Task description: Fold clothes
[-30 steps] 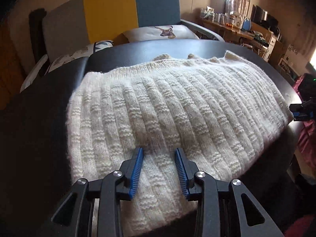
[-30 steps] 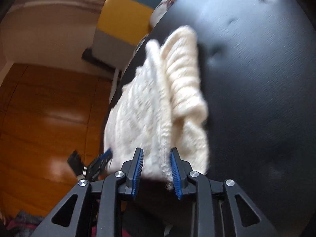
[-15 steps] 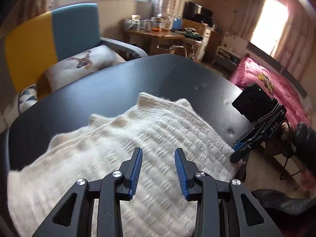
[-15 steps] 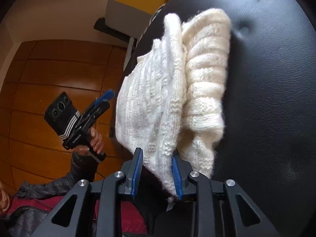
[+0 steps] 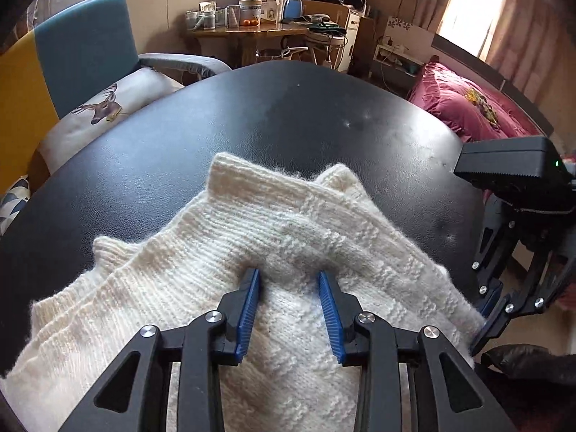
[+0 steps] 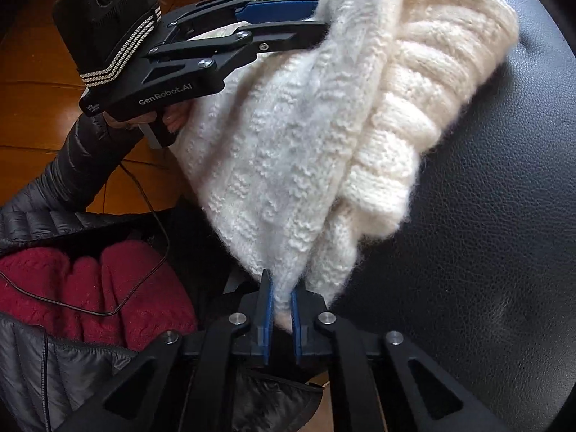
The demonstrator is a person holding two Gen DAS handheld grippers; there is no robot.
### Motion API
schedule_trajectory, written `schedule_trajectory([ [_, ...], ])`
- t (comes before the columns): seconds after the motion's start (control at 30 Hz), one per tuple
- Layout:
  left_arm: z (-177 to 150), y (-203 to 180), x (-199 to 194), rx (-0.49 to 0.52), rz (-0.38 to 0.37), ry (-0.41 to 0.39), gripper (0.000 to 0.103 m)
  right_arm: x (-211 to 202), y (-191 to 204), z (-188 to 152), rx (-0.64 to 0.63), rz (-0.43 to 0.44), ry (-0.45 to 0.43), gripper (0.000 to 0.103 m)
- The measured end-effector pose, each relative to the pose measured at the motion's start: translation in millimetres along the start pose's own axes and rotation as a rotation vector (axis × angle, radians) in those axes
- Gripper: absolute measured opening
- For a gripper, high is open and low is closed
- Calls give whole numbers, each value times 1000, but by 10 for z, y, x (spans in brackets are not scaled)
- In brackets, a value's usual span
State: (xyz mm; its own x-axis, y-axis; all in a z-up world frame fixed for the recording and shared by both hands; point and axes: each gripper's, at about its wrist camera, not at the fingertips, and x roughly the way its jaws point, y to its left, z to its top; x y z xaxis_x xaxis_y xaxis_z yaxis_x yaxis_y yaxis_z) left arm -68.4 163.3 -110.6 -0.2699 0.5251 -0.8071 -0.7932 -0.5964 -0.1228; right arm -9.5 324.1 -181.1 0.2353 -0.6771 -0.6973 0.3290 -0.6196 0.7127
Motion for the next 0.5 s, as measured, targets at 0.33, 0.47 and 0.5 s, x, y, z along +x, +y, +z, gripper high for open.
schedule_trajectory([
  [0.33, -296, 321, -626, -180, 16, -153, 36, -903, -44, 116, 152, -123, -446, 29],
  [0.47, -492, 367, -681, -201, 57, -149, 36, -959, -97, 462, 194, -222, -563, 29],
  [0.5, -536, 384, -686, -205, 62, -149, 36, -892, -122, 547, 208, -258, -547, 29],
])
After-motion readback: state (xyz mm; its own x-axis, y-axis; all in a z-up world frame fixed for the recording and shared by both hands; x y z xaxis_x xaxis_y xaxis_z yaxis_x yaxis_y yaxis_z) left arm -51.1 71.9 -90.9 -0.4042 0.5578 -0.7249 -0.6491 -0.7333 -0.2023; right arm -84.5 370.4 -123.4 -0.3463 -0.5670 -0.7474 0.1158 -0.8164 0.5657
